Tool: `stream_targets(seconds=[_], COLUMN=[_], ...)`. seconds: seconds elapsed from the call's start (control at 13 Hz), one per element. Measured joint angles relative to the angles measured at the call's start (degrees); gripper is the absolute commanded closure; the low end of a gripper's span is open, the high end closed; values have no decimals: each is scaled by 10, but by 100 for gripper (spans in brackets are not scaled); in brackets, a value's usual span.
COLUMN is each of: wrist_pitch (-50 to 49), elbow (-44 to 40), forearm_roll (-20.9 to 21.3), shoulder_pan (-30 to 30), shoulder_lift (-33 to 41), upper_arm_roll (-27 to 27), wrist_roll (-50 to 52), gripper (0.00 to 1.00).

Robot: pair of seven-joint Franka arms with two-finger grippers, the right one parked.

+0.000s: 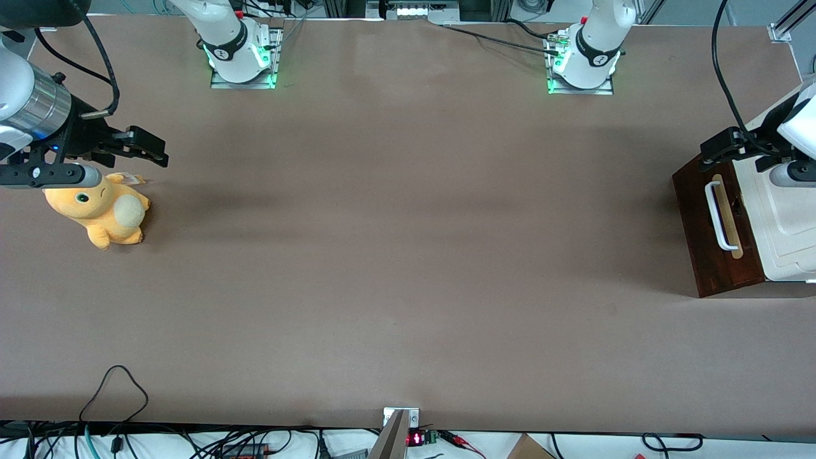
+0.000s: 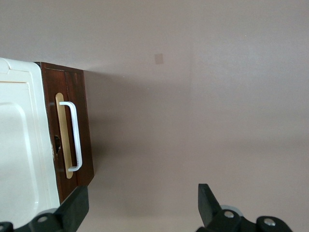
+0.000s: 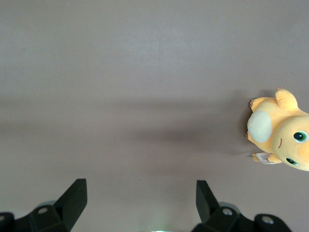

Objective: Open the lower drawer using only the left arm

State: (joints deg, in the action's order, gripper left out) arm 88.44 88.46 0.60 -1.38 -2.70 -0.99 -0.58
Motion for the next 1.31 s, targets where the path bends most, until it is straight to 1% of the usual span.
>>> stream_targets(seconds=[1.0, 1.23, 1.31], wrist_pitch=[-9, -10, -9], elbow=[-1, 1, 2], forearm_roll=[0, 0, 11], shoulder_pan=[0, 0, 0], shoulder_lift=[0, -1, -2], upper_arm_roll=[0, 1, 0], wrist_roll=[-4, -37, -42], gripper=[0, 0, 0])
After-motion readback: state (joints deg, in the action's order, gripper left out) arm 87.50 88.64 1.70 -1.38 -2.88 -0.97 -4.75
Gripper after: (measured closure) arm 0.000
